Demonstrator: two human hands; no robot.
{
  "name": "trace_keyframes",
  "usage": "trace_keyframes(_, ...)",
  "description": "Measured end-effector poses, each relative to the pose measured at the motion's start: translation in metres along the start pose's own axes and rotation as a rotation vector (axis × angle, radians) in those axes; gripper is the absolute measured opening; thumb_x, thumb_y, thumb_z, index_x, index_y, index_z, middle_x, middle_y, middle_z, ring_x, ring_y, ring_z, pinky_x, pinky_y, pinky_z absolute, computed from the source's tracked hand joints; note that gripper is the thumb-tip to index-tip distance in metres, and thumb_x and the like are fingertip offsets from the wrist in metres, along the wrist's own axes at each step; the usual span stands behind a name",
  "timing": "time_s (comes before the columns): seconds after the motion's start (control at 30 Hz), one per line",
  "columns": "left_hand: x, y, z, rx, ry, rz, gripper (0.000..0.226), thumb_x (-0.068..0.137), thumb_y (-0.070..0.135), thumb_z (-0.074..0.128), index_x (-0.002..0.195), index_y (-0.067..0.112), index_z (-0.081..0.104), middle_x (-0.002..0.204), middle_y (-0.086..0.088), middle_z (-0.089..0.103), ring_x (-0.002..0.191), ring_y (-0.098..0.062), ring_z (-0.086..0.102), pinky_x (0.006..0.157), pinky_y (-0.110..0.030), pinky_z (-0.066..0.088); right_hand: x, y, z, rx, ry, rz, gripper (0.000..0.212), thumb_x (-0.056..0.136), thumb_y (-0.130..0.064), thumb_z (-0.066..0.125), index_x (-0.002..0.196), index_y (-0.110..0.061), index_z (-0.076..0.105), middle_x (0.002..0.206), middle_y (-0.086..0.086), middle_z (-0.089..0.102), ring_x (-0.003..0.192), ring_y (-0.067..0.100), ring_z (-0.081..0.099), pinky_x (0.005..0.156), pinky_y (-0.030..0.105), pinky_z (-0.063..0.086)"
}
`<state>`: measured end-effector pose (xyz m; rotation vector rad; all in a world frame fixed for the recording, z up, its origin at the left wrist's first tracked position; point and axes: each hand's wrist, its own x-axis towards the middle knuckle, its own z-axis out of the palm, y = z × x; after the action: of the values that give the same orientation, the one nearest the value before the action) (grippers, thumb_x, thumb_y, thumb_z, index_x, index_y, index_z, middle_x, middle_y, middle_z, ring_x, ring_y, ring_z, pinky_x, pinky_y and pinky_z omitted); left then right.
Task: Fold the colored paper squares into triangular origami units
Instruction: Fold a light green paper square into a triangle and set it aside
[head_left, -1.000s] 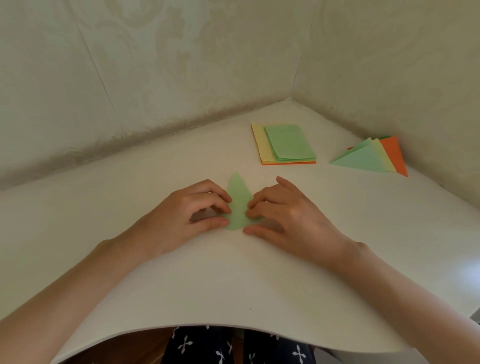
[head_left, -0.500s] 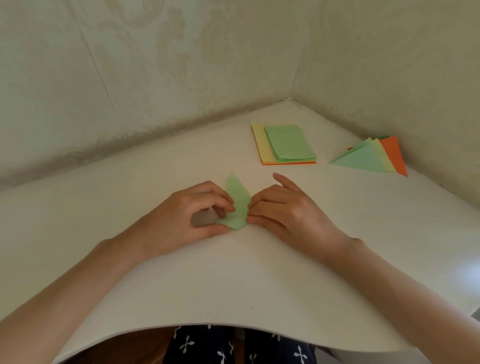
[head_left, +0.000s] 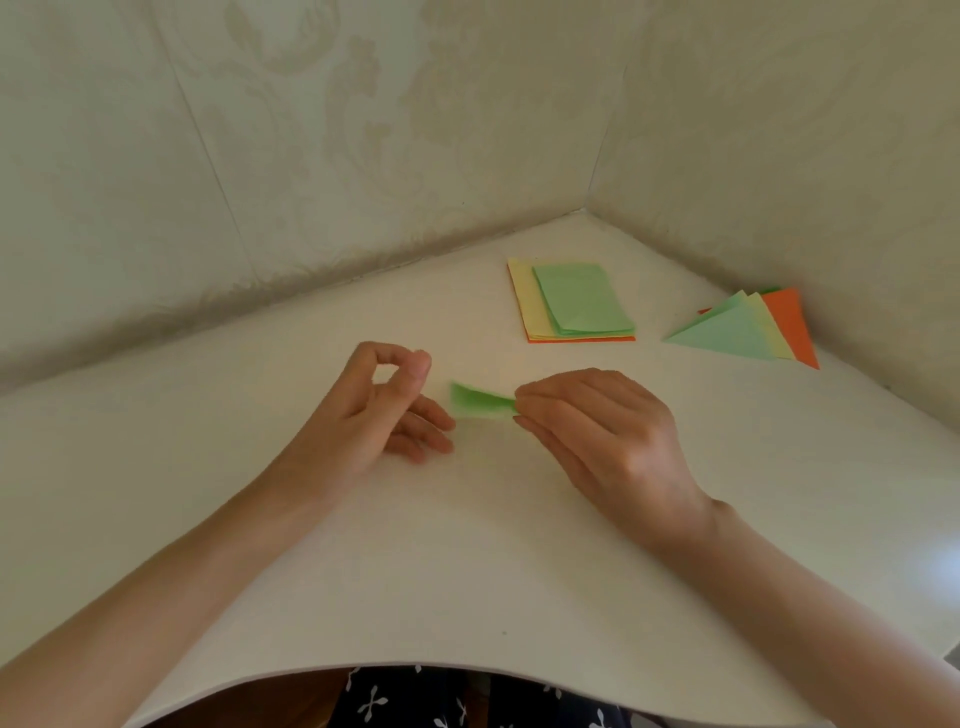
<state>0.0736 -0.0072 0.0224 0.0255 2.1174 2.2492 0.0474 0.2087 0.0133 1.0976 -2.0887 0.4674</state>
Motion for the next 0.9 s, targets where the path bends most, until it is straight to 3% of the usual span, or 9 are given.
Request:
trace_keyframes(0.13, -0.005, 0.003, 0.002, -0.196, -0.144, -0.048, 0.038, 0.085, 0.026, 0.056, 0.122, 0.026, 0.048, 0.088, -0.01, 0.072, 0.083, -0.021, 0.07, 0.069, -0.026, 0.054, -0.005, -0.002, -0.001, 0.0, -0.049, -0.201, 0.011, 0.09, -0.006, 0.063, 0.093, -0.003, 0.072, 0.101, 0.009, 0.071, 0.091, 0.027, 0.067, 0.067, 0.036, 0.054)
trace_keyframes(0.27, -0.005, 0.003, 0.001, -0.128, -0.141, 0.036, 0.025, 0.077, 0.01, 0.057, 0.101, 0.013, 0.065, 0.102, -0.01, 0.072, 0.099, -0.022, 0.068, 0.075, -0.025, 0.054, -0.005, -0.004, 0.002, 0.05, -0.071, -0.211, 0.013, 0.089, -0.005, 0.062, 0.096, -0.003, 0.073, 0.105, 0.008, 0.071, 0.098, 0.026, 0.065, 0.077, 0.036, 0.053)
trace_keyframes(0.33, -0.006, 0.002, 0.001, -0.096, -0.124, 0.081, 0.021, 0.077, 0.009, 0.058, 0.09, 0.016, 0.071, 0.104, -0.006, 0.072, 0.101, -0.02, 0.067, 0.076, -0.024, 0.054, -0.001, -0.005, 0.003, 0.131, -0.054, -0.099, 0.013, 0.09, -0.009, 0.062, 0.092, -0.004, 0.073, 0.102, 0.006, 0.07, 0.098, 0.025, 0.062, 0.082, 0.035, 0.05)
trace_keyframes(0.47, -0.009, 0.005, 0.005, -0.043, -0.147, 0.132, 0.02, 0.08, 0.007, 0.056, 0.096, 0.011, 0.068, 0.105, 0.0, 0.072, 0.1, -0.015, 0.067, 0.076, -0.02, 0.052, 0.005, -0.007, 0.001, 0.405, -0.11, 0.27, 0.019, 0.089, -0.024, 0.058, 0.089, -0.008, 0.069, 0.103, 0.003, 0.059, 0.099, 0.016, 0.051, 0.089, 0.021, 0.039)
trace_keyframes(0.63, -0.011, 0.003, 0.007, -0.027, -0.2, 0.168, 0.027, 0.091, -0.007, 0.048, 0.098, 0.01, 0.068, 0.11, -0.001, 0.071, 0.106, -0.018, 0.065, 0.081, -0.023, 0.052, 0.009, -0.012, -0.004, 0.836, -0.216, 0.661, 0.015, 0.085, -0.032, 0.063, 0.081, -0.018, 0.061, 0.08, -0.007, 0.064, 0.076, 0.01, 0.059, 0.07, 0.018, 0.043)
trace_keyframes(0.73, -0.014, 0.003, 0.006, -0.092, -0.216, 0.148, 0.019, 0.096, 0.022, 0.051, 0.099, 0.015, 0.068, 0.114, -0.006, 0.068, 0.109, -0.024, 0.064, 0.083, -0.028, 0.052, 0.009, -0.016, -0.004, 0.951, -0.171, 0.757, 0.013, 0.086, -0.023, 0.065, 0.079, -0.014, 0.057, 0.07, -0.007, 0.066, 0.067, 0.009, 0.062, 0.064, 0.017, 0.045)
trace_keyframes(0.8, -0.015, 0.006, 0.007, -0.118, -0.211, 0.133, 0.031, 0.089, 0.043, 0.059, 0.102, 0.017, 0.067, 0.114, -0.008, 0.068, 0.107, -0.026, 0.065, 0.081, -0.028, 0.052, 0.009, -0.017, -0.004, 0.992, -0.114, 0.797, 0.011, 0.085, -0.012, 0.064, 0.08, -0.014, 0.054, 0.068, -0.008, 0.064, 0.064, 0.008, 0.062, 0.061, 0.016, 0.045)
trace_keyframes(0.83, -0.015, 0.007, 0.008, -0.108, -0.197, 0.129, 0.031, 0.084, 0.041, 0.066, 0.104, 0.017, 0.066, 0.112, -0.007, 0.069, 0.104, -0.024, 0.066, 0.08, -0.027, 0.052, 0.01, -0.017, -0.004, 1.0, -0.097, 0.808, 0.012, 0.085, -0.009, 0.063, 0.08, -0.015, 0.053, 0.067, -0.008, 0.064, 0.063, 0.007, 0.062, 0.06, 0.015, 0.045)
trace_keyframes(0.9, -0.014, 0.006, 0.01, -0.079, -0.145, 0.125, 0.029, 0.08, 0.017, 0.073, 0.107, 0.016, 0.061, 0.106, -0.004, 0.071, 0.096, -0.019, 0.069, 0.075, -0.022, 0.052, 0.01, -0.017, -0.003, 0.998, -0.096, 0.804, 0.012, 0.084, -0.01, 0.063, 0.081, -0.017, 0.054, 0.068, -0.008, 0.063, 0.064, 0.008, 0.062, 0.062, 0.018, 0.047)
